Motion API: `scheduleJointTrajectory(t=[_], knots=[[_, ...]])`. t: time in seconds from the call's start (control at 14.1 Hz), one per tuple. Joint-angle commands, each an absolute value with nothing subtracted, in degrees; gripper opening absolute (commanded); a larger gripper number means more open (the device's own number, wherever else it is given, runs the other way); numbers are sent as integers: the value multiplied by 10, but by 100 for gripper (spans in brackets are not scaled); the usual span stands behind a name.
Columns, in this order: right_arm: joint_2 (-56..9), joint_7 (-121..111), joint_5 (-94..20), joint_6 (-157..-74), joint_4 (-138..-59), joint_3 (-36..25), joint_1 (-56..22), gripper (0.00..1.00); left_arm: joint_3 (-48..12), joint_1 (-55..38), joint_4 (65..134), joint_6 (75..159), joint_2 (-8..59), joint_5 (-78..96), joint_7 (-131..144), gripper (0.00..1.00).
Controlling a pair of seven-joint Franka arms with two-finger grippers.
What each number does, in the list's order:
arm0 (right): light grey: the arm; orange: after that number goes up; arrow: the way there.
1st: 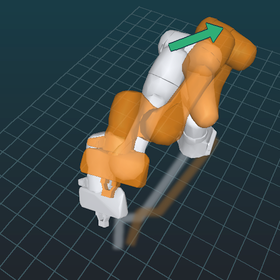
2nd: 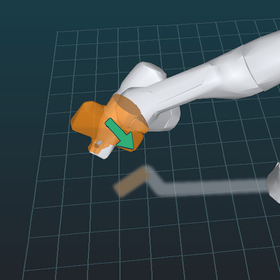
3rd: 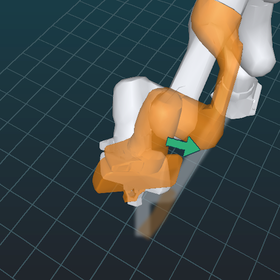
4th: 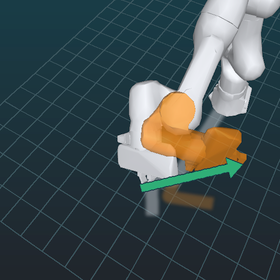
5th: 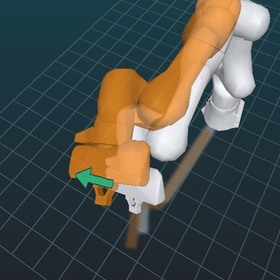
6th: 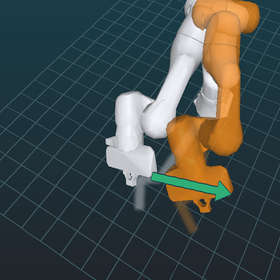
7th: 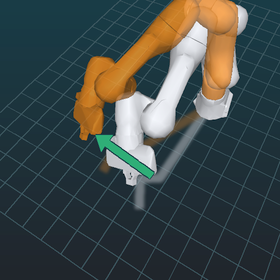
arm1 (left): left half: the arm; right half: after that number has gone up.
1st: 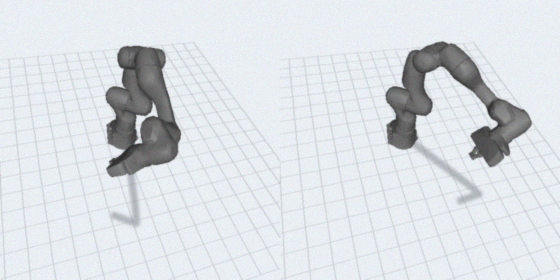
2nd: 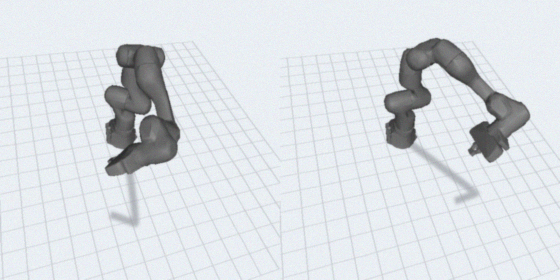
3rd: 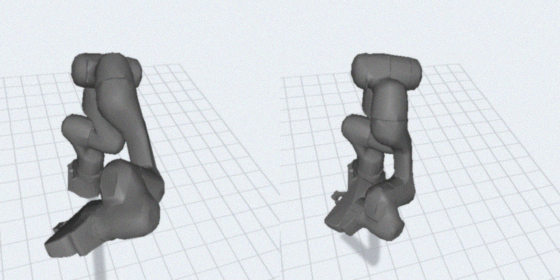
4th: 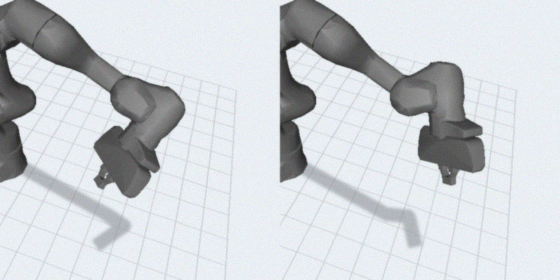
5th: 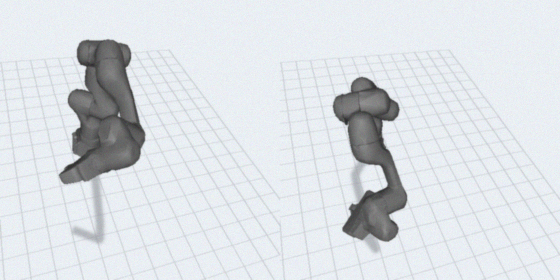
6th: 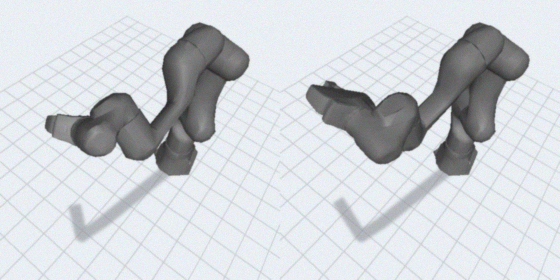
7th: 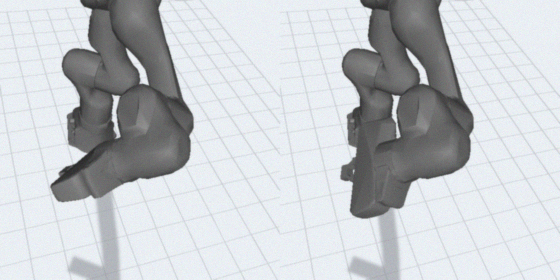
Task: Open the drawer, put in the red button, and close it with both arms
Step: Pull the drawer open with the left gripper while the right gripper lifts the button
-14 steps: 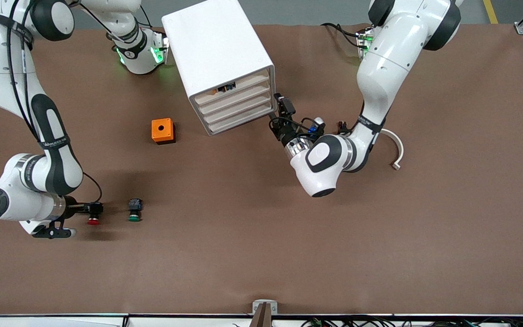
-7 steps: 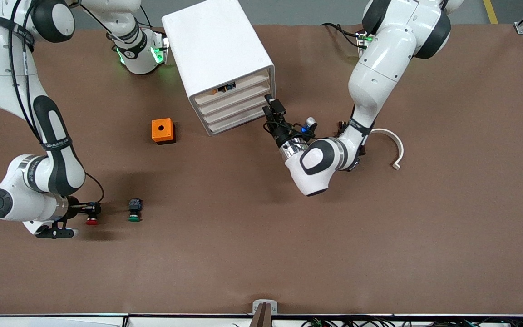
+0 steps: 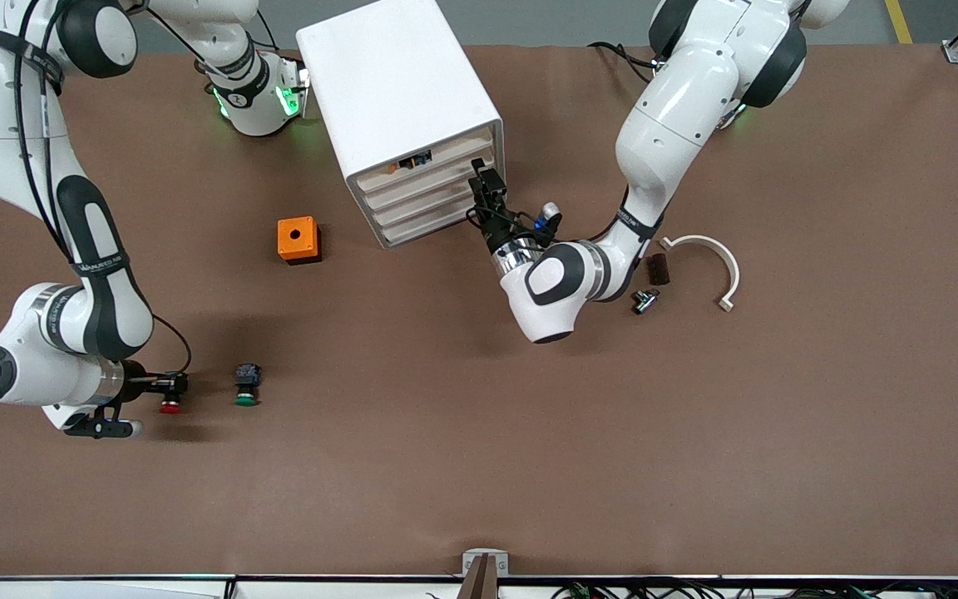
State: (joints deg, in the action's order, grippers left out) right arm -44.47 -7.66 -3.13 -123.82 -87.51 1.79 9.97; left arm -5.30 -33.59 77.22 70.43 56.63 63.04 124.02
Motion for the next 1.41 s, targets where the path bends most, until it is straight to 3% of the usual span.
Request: scheduleJointTrajectory(t=[0.0, 0.28, 0.71, 1.34], knots=[[-441, -63, -37, -1229, -867, 27, 107, 0, -50, -348, 758, 708, 581, 637, 1253, 55], [-422, -19, -37, -1181, -862, 37, 100, 0, -50, -358, 758, 708, 582, 639, 1252, 40], [-368, 57, -36, -1023, -817, 46, 91, 0, -50, -360, 758, 709, 582, 642, 1248, 17], [-267, 240, -37, -891, -817, 47, 39, 1, -41, -334, 757, 732, 584, 639, 1252, 17]])
